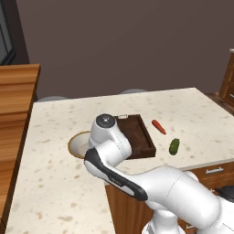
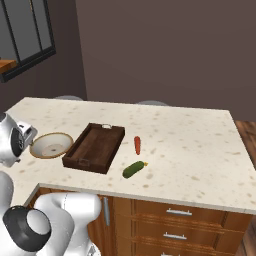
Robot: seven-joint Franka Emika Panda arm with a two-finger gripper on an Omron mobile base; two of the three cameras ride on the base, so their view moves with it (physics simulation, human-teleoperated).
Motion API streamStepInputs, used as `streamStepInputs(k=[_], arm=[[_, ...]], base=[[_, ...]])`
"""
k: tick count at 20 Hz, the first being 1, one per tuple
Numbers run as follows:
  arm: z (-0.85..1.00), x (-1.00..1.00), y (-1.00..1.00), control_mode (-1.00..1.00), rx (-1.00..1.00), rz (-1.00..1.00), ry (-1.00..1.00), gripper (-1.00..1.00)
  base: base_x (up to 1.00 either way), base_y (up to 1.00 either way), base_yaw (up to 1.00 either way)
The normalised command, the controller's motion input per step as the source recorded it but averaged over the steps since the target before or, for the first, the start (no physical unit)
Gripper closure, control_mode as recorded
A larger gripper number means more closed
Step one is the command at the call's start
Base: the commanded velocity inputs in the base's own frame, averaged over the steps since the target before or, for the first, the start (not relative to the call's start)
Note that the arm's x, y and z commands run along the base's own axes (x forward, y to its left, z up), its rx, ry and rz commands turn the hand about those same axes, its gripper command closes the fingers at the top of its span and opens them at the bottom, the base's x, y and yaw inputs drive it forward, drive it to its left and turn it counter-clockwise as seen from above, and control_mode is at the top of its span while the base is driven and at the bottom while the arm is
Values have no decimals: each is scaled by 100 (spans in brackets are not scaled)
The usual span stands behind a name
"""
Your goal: Place the two vegetables and bowl onto the tray for setting up a vegetable dip station.
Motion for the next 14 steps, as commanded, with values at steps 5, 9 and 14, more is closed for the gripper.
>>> streamStepInputs(k=[5, 9, 14], arm=[[-25, 28, 13, -100, 0, 0, 0, -100], [-25, 30, 14, -100, 0, 0, 3, -100], [-20, 31, 13, -100, -1, 0, 3, -100]], base=[[0, 0, 0], [0, 0, 0], [0, 0, 0]])
